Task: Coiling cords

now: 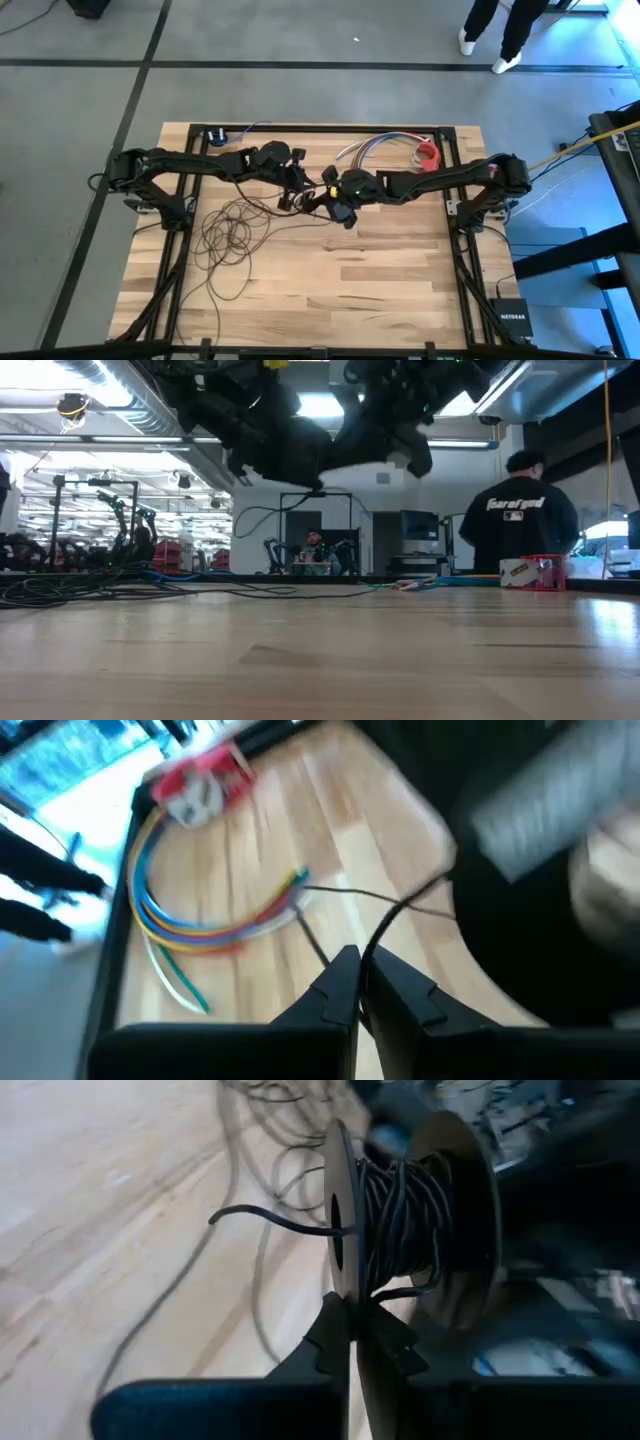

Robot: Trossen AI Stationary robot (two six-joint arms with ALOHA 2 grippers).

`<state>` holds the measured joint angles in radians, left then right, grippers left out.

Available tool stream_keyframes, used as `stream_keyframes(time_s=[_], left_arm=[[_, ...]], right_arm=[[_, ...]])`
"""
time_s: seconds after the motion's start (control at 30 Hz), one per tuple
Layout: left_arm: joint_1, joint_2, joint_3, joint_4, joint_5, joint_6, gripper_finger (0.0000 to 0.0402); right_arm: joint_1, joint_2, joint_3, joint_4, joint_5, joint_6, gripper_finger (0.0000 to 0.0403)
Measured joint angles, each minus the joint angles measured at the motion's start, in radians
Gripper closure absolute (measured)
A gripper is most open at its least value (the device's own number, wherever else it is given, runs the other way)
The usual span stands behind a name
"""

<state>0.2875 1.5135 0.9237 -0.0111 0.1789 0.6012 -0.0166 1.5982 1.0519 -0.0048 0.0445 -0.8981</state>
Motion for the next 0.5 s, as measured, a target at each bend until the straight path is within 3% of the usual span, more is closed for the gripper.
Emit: stream_keyframes(time_s=[0.33, 0.5], left_arm=[[0.004, 0.000, 0.000, -0.088, -0.017, -0.111, 0.0383], [0.004, 0.002, -0.001, -0.091, -0.023, -0.178, 0.0338]], right_arm=[[-0.002, -0.130, 0.001, -0.093, 0.127, 0.085, 0.0393], [-0.002, -0.167, 0.003, -0.111, 0.197, 0.116, 0.0393]])
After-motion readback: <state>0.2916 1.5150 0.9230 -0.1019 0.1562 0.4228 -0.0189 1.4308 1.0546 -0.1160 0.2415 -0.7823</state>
